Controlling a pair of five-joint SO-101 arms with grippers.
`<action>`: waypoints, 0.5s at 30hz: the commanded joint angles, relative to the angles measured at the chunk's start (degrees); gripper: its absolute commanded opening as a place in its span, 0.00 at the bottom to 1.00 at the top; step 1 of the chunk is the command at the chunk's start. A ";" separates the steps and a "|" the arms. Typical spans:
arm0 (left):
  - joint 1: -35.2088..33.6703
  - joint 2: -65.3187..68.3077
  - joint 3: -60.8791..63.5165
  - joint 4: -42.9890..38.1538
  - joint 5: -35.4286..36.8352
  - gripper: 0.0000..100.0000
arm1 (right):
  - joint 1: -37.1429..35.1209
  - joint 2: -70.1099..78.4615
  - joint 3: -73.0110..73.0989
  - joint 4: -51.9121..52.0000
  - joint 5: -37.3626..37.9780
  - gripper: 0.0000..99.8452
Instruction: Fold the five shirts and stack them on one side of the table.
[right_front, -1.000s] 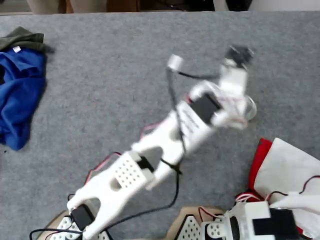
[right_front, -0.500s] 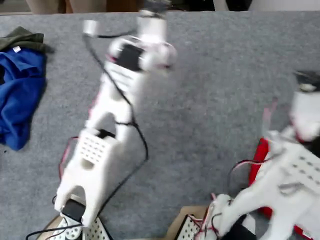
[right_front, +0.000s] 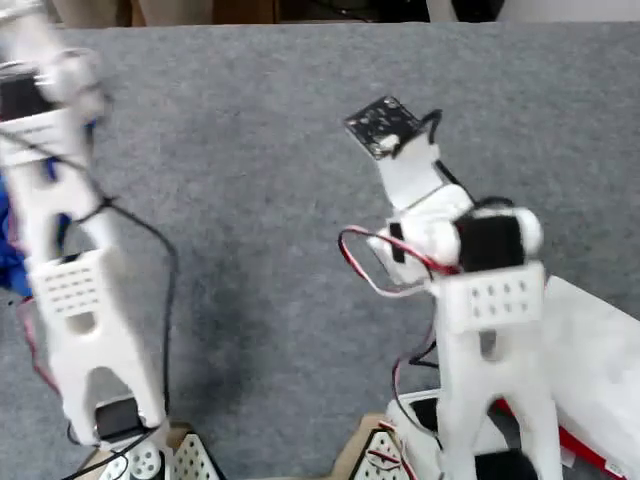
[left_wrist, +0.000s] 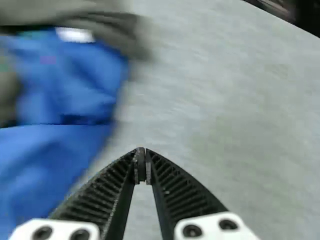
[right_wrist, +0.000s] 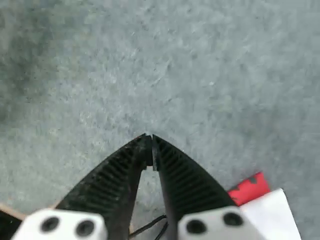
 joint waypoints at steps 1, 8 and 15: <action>-10.64 -3.30 -1.49 0.53 -6.24 0.02 | -0.75 7.16 -2.95 -1.23 -0.35 0.01; -20.48 3.12 -0.35 -13.36 -10.20 0.16 | -1.45 20.09 -19.38 -1.05 -0.26 0.01; -21.10 16.84 -0.26 -29.27 -9.93 0.18 | -9.01 25.54 -27.82 3.52 -0.26 0.01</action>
